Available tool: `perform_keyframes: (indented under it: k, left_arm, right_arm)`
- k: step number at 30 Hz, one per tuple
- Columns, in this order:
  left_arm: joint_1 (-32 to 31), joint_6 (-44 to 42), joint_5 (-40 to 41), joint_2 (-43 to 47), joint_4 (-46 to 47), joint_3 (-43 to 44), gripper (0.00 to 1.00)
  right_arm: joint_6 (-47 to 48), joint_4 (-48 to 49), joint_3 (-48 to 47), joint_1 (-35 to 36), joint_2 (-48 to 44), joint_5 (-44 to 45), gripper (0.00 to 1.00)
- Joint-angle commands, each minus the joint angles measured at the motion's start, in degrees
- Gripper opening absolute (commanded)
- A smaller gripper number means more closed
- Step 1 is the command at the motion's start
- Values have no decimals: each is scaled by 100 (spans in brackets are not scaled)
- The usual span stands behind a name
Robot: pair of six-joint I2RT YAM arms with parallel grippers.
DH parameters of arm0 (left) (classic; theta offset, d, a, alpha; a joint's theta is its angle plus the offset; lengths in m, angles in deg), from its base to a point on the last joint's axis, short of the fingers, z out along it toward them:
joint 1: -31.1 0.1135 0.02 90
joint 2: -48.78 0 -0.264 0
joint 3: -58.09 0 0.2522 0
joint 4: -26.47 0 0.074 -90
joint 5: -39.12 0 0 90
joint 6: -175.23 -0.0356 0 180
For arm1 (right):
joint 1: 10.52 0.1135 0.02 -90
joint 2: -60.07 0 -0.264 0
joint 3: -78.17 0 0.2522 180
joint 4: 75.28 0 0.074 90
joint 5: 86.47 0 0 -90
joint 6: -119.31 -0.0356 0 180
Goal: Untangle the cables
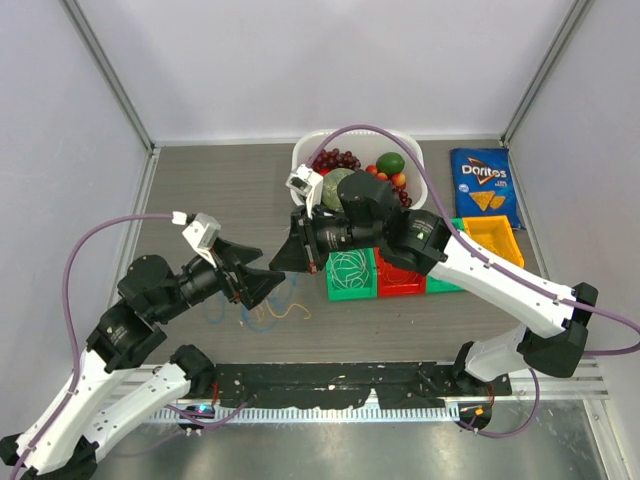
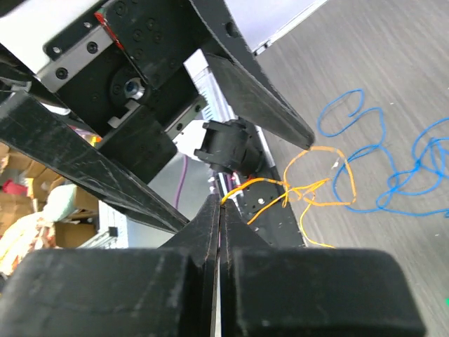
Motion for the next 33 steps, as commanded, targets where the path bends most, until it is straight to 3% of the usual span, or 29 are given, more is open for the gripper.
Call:
perform_keyframes:
  k: [1, 3, 9, 15, 18, 19, 20, 21, 23, 27, 28, 29, 33]
  left_arm:
    - [15, -447, -864, -175, 455, 163, 86]
    - [6, -404, -847, -175, 535, 66, 82]
    - [15, -377, -707, -298, 579, 92, 58]
    - [6, -342, -654, -491, 482, 171, 16]
    - [15, -229, -584, -474, 438, 136, 0]
    - [15, -132, -488, -430, 464, 110, 0]
    - [15, -9, -391, -360, 499, 75, 0]
    - [6, 105, -286, -290, 535, 31, 0]
    - [6, 430, 12, -71, 631, -75, 0]
    - [6, 1702, 1556, 273, 186, -58, 0]
    - [15, 2089, 2048, 308, -86, 3, 0]
    - [15, 2606, 2462, 308, -420, 117, 0]
    - [15, 3243, 3002, 282, -889, 285, 0]
  right_arm:
    - [-439, 314, -235, 10, -33, -345, 1]
    - [-579, 446, -243, 19, 10, -387, 1]
    - [-843, 534, -279, 11, 107, -178, 1]
    - [-1054, 850, -68, 19, -42, 130, 1]
    - [-879, 825, 64, 11, -208, 446, 4]
    - [-661, 668, 73, 10, -235, 560, 20]
    - [-494, 501, 73, 10, -305, 936, 28]
    - [-179, 255, 99, 10, -358, 1496, 45]
    - [200, 157, 388, -7, -682, 2262, 63]
    - [852, 645, 1554, -60, -1227, 3030, 67]
    - [1088, 788, 1698, -60, -1298, 3014, 67]
    - [1195, 989, 1890, 18, -1334, 2796, 73]
    - [1792, 1316, 1745, 1149, -827, 3495, 74]
